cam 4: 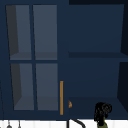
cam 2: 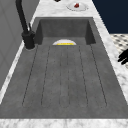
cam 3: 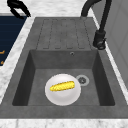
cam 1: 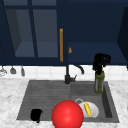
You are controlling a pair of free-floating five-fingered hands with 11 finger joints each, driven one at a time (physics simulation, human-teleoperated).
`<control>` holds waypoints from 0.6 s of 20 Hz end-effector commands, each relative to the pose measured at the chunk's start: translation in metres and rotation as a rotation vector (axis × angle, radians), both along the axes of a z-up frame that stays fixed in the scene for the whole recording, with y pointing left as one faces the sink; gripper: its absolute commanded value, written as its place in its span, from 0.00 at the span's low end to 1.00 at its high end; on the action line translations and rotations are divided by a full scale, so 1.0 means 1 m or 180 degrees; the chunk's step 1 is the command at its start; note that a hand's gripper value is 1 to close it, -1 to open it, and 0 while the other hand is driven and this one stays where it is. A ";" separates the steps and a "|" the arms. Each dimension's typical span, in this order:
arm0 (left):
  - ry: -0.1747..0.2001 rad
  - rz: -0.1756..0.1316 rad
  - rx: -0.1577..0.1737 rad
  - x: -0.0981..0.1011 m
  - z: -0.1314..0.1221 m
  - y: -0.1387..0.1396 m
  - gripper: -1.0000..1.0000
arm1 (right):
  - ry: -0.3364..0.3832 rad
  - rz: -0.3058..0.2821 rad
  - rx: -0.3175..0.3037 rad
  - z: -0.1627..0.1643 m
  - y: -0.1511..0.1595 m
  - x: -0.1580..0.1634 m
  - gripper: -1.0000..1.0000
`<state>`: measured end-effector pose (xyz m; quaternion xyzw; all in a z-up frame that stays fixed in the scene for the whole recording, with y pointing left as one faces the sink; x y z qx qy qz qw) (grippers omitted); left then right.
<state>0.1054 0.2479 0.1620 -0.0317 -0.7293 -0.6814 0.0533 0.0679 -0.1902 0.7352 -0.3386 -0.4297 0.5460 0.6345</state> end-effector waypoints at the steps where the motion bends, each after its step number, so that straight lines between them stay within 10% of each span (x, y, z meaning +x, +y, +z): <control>1: 0.0000 0.0000 0.0000 0.000 0.000 0.000 0.50 | -0.0135 -0.0084 0.0000 0.031 0.005 -0.004 1.00; 12: 0.0000 0.0000 0.0000 0.000 0.000 0.000 0.50 | -0.0102 -0.0145 -0.0058 0.114 0.036 -0.007 1.00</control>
